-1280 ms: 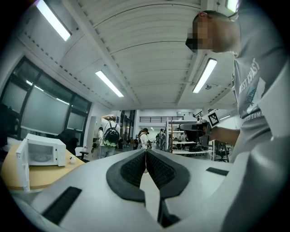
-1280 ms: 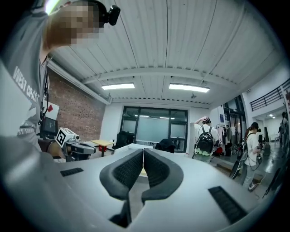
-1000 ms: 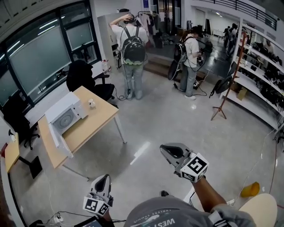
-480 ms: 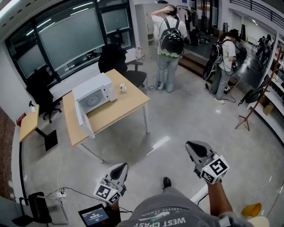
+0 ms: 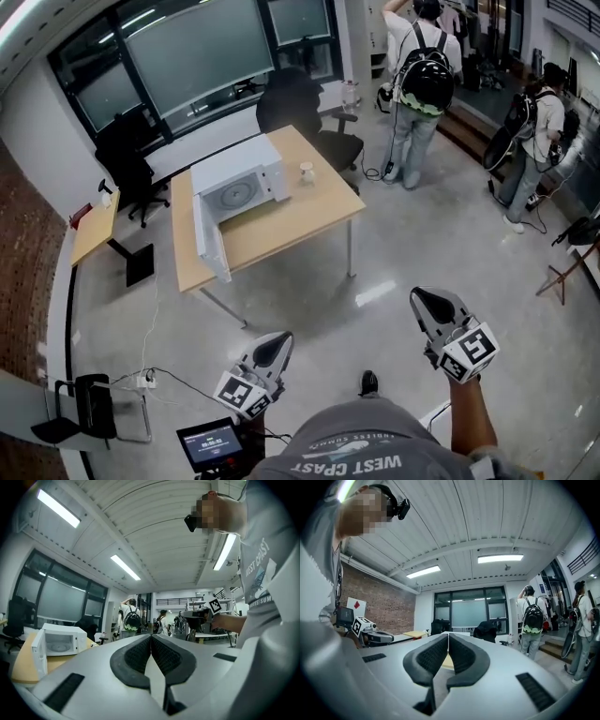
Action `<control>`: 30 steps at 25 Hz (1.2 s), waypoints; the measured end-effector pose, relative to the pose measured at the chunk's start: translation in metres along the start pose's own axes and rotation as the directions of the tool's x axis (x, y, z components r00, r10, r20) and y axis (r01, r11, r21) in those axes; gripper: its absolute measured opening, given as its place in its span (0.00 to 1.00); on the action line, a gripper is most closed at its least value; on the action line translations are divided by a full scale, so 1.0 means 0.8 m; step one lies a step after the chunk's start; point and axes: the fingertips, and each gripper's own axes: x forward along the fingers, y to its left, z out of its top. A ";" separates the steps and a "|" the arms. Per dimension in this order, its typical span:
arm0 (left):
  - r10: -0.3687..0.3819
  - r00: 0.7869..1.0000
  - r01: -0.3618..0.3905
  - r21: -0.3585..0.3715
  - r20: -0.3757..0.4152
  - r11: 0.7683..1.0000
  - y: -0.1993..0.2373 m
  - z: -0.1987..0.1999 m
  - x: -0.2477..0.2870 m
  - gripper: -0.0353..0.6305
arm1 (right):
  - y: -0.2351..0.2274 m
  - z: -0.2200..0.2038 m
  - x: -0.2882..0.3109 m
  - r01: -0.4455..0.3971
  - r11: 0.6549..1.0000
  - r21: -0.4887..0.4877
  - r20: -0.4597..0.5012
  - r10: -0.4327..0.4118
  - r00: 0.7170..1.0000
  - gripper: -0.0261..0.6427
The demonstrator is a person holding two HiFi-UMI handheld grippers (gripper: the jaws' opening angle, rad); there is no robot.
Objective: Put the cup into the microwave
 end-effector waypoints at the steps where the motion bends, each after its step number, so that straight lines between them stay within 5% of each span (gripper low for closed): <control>1: 0.010 1.000 -0.010 0.002 0.000 1.000 0.007 0.002 0.013 0.09 | -0.013 -0.002 0.013 -0.012 1.000 0.005 0.000 0.012 1.000 0.07; 16: 0.124 0.992 -0.125 0.033 0.030 0.992 0.060 0.033 0.170 0.09 | -0.172 0.006 0.135 -0.173 0.984 0.031 0.026 0.173 0.985 0.07; 21: 0.138 0.989 -0.135 0.057 -0.050 0.989 0.092 0.024 0.203 0.09 | -0.192 -0.004 0.180 -0.208 0.977 0.045 0.028 0.207 0.978 0.07; 30: 0.103 0.993 -0.101 0.049 -0.051 0.994 0.181 0.010 0.254 0.09 | -0.202 -0.045 0.278 -0.226 0.972 0.067 -0.001 0.226 0.974 0.07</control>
